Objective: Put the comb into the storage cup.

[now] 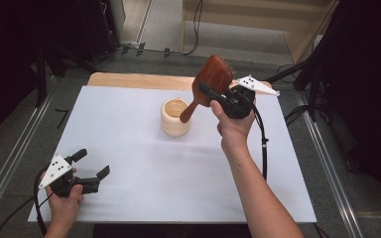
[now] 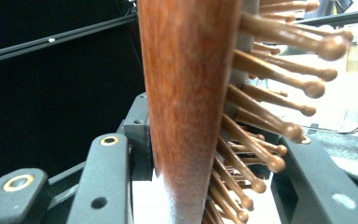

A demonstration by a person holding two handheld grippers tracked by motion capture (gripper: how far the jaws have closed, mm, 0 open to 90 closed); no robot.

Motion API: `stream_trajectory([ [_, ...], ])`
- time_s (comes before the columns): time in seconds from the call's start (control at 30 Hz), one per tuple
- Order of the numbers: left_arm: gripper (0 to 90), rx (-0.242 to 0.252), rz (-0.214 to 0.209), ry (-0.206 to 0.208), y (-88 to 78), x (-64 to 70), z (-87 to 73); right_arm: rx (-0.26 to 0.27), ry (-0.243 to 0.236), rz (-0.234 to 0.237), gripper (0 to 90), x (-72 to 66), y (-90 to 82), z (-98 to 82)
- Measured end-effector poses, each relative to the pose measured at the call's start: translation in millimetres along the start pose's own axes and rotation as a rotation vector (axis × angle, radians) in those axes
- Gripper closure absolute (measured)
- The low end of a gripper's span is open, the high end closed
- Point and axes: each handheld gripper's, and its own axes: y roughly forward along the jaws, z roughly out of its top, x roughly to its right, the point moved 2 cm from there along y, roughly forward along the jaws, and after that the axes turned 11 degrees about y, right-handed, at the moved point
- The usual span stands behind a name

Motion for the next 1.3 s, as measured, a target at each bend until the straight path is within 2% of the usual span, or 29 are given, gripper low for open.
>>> stream_trajectory([
  [0.43,0.0,0.002,0.001,-0.004,0.1,-0.4,-0.1,0.005,0.006,-0.003,53.0,-0.2,15.3,4.4],
  [0.6,0.0,0.001,-0.003,-0.003,0.0,-0.3,-0.1,-0.002,-0.009,-0.013,53.0,-2.5,22.3,5.4],
  [1.3,0.0,-0.002,-0.01,-0.004,-0.3,-0.5,-0.1,-0.008,-0.014,-0.038,52.9,6.8,46.5,-1.9],
])
